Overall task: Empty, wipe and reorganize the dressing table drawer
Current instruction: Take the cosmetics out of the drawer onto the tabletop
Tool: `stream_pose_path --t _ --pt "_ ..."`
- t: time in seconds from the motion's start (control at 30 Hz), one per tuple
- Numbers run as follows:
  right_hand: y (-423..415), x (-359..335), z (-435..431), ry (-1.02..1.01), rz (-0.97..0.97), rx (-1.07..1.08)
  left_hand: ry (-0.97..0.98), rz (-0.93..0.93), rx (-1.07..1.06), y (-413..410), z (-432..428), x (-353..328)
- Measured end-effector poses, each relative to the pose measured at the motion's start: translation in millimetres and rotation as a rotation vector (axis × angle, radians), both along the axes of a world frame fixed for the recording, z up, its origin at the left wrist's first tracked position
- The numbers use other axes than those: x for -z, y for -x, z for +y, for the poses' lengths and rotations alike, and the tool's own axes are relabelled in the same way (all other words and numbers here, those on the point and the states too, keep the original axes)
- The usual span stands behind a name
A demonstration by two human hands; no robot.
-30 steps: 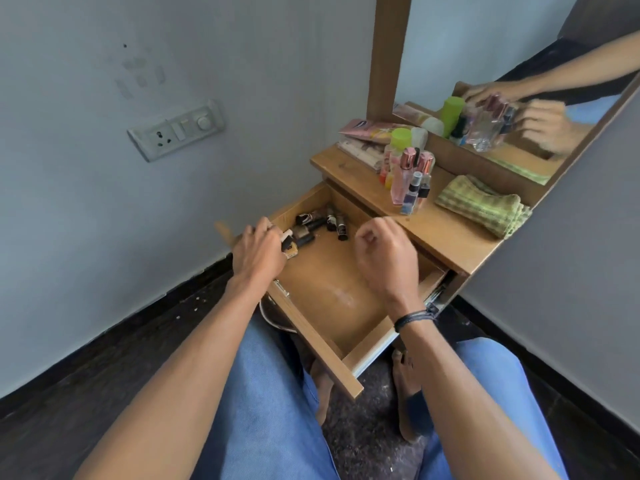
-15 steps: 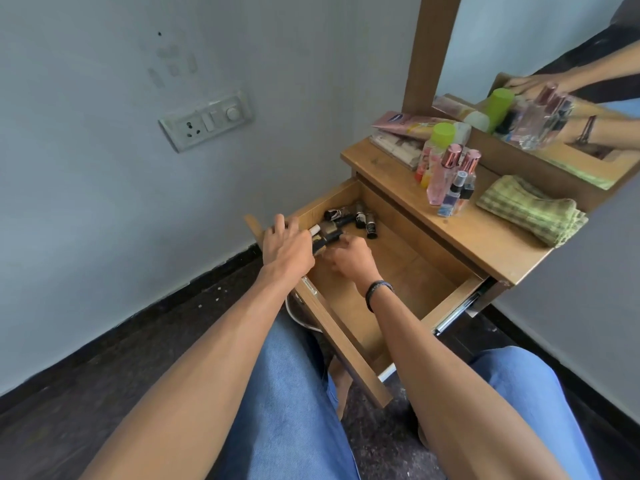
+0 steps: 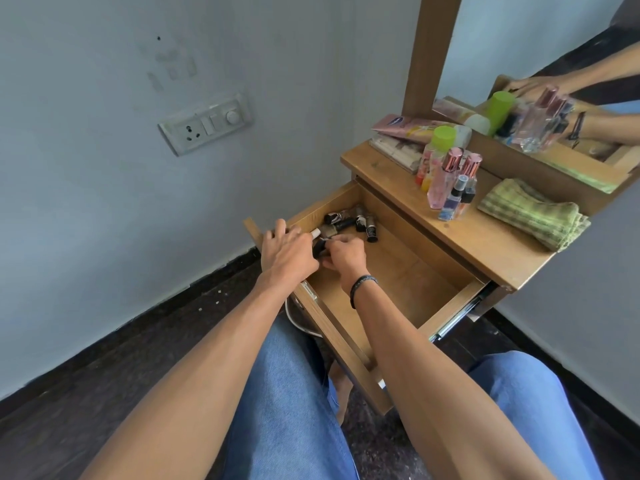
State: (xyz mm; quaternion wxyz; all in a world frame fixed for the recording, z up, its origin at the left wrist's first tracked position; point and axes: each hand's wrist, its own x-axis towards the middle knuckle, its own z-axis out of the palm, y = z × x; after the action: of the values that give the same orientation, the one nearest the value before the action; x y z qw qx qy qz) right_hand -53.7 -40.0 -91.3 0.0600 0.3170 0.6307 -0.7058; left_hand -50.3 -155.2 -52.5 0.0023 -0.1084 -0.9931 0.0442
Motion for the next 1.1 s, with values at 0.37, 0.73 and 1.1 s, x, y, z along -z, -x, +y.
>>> stream_pose_path --t 0.37,0.73,1.1 --pt "-15.0 11.5 0.9 -0.146 0.121 0.037 -0.144 -0.038 -0.012 -3.9 -1.6 -6.3" --pt "-57.9 -27.2 40.7 -1.115 0.428 -0.213 -0.271 -0.006 -0.041 -12.9 -0.7 -15.6" --pt "-66.5 -2.1 46.9 -0.954 0.311 -0.389 -0.17 -0.101 0.009 -6.6 -0.7 -10.3"
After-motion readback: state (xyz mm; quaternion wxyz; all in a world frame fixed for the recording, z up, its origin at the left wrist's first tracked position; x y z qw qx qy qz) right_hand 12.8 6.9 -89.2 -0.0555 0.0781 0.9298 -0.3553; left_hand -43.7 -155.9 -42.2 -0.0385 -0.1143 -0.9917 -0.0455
